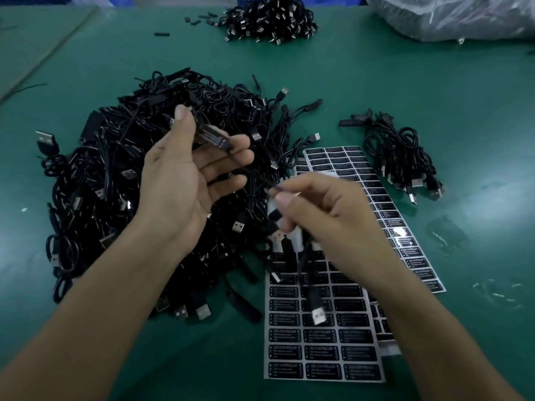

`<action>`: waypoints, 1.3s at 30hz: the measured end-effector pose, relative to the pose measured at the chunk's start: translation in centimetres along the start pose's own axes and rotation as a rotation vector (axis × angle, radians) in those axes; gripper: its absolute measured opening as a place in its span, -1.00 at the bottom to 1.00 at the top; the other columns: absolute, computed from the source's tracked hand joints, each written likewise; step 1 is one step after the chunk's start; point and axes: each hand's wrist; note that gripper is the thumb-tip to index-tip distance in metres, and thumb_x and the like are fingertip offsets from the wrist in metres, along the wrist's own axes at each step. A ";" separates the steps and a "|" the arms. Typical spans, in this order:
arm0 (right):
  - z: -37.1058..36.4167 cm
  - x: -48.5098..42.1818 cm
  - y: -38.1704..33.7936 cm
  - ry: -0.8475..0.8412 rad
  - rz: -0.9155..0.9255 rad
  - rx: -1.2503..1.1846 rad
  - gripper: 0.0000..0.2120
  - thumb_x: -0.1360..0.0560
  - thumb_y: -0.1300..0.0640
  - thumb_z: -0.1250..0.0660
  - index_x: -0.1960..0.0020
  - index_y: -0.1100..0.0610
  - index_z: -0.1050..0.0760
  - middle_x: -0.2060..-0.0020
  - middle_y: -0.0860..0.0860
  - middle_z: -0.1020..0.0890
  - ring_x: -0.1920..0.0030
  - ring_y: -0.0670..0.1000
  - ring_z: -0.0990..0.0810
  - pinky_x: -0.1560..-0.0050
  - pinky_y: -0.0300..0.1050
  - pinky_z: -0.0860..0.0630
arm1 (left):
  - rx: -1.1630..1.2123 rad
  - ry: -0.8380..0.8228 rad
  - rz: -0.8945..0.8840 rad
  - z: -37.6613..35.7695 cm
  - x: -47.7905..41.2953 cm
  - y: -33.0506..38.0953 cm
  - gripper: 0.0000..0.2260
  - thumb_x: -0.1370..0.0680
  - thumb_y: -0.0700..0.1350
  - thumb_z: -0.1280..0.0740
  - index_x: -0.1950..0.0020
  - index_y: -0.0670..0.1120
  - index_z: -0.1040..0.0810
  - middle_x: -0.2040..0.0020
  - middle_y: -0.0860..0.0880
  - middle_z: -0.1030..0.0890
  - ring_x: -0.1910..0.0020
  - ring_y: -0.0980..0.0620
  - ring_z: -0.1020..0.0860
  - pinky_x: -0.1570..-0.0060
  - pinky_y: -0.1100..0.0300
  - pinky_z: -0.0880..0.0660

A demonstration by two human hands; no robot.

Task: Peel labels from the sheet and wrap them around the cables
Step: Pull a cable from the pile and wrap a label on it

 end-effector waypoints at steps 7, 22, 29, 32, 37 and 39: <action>5.3 -2.2 0.6 0.486 -0.098 0.326 -0.87 -0.54 0.04 -0.41 0.19 -0.03 -0.64 0.39 -0.12 -0.68 0.37 -0.03 -0.61 0.24 -0.14 -0.58 | -0.017 0.022 0.057 -0.1 0.0 -0.2 -0.62 -0.71 0.10 -0.09 -0.04 -0.09 -0.60 0.15 -0.01 -0.72 0.20 0.09 -0.67 0.27 0.19 -0.60; 12.7 -9.8 1.2 0.652 -0.478 0.959 -0.72 -0.59 0.17 -0.29 -0.22 0.32 -0.51 -0.28 0.33 -0.42 -0.14 0.35 -0.46 -0.20 0.09 -0.45 | -0.055 0.035 0.090 0.2 -0.2 -0.1 -0.62 -0.71 0.02 -0.12 0.18 -0.07 -0.58 0.40 0.04 -0.50 0.45 0.13 -0.43 0.48 0.26 -0.37; 6.4 -8.2 0.7 0.471 -0.129 1.260 -0.74 -0.59 0.07 -0.31 -0.21 0.17 -0.59 -0.17 0.19 -0.51 -0.20 0.23 -0.45 -0.20 0.05 -0.39 | -0.043 0.045 0.101 0.0 -0.1 -0.1 -0.62 -0.72 0.01 -0.11 0.18 -0.07 -0.57 0.41 0.04 -0.49 0.46 0.14 -0.41 0.49 0.26 -0.36; 1.7 -6.8 0.2 0.162 -0.105 0.970 -0.75 -0.61 -0.04 -0.31 0.05 0.11 -0.64 0.16 0.04 -0.67 0.18 0.02 -0.63 0.11 -0.09 -0.55 | -0.040 0.056 0.095 0.0 0.0 0.0 -0.62 -0.72 0.02 -0.10 0.18 -0.07 -0.55 0.43 0.06 -0.47 0.47 0.14 -0.39 0.50 0.27 -0.34; -3.8 -5.6 0.3 0.036 -0.217 0.974 -0.55 -0.45 -0.34 -0.35 0.22 0.06 -0.49 0.30 0.00 -0.52 0.34 0.03 -0.51 0.35 -0.12 -0.45 | -0.019 0.061 0.104 -0.1 -0.1 -0.1 -0.63 -0.72 0.03 -0.10 0.19 -0.07 -0.52 0.45 0.07 -0.43 0.48 0.15 -0.36 0.51 0.29 -0.30; -4.4 -5.6 0.5 0.045 -0.249 1.011 -0.57 -0.40 -0.30 -0.40 0.23 0.06 -0.43 0.28 0.00 -0.45 0.33 0.05 -0.45 0.36 -0.13 -0.35 | -0.017 0.056 0.107 -0.1 -0.1 -0.1 -0.63 -0.72 0.02 -0.10 0.20 -0.07 -0.51 0.46 0.07 -0.42 0.49 0.15 -0.35 0.51 0.29 -0.28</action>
Point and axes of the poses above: each hand's wrist, its own x-axis away from the middle knuckle, its own z-axis out of the back of the hand, y = z × x
